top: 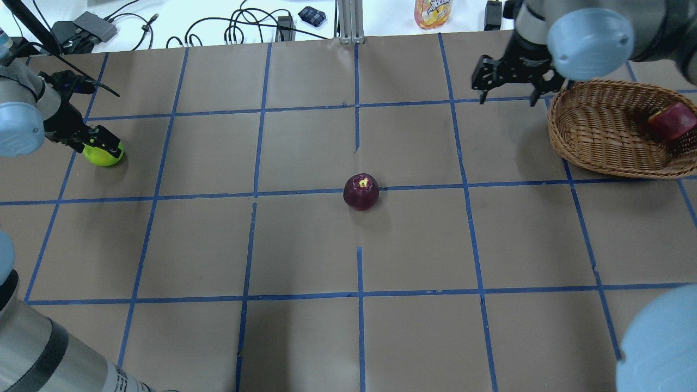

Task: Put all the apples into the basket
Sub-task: 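Move right gripper to dark red apple while left grasps green apple, then grasp and lift dark red apple with right while left lifts green apple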

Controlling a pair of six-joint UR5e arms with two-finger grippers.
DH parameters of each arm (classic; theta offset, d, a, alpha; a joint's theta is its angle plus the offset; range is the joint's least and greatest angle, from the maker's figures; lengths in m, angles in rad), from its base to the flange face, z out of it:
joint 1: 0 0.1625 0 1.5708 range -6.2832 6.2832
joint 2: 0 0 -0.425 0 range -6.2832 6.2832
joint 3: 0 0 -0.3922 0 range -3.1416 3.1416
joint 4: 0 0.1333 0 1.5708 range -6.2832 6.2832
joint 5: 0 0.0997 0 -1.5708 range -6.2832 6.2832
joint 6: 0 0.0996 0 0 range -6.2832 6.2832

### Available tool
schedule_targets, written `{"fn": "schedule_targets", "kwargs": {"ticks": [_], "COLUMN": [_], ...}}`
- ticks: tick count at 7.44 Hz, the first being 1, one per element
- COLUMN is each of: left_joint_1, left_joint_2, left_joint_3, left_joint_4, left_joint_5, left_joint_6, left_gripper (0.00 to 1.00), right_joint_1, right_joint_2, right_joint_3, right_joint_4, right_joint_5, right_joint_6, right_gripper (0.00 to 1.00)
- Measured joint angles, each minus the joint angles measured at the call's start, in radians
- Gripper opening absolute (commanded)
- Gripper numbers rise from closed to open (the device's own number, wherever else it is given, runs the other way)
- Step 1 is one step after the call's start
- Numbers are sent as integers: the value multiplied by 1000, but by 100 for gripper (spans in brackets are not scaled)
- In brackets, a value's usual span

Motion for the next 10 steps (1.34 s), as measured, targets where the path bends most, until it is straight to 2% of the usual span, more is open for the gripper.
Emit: {"fn": "schedule_targets", "kwargs": {"ticks": [2, 4, 10], "left_joint_1": [4, 5, 27], "left_joint_2": [-46, -86, -152], "left_joint_3": [54, 95, 120], "left_joint_4": [12, 13, 15], "left_joint_5": [0, -1, -7], "left_joint_6": [16, 36, 89], "left_gripper": [100, 100, 100], "right_joint_1": [148, 226, 310], "right_joint_2": [26, 73, 191], "right_joint_3": [2, 3, 4], "right_joint_4": [6, 5, -32], "right_joint_5": [69, 99, 164], "right_joint_6": [184, 242, 331], "right_gripper": [100, 100, 100]}}
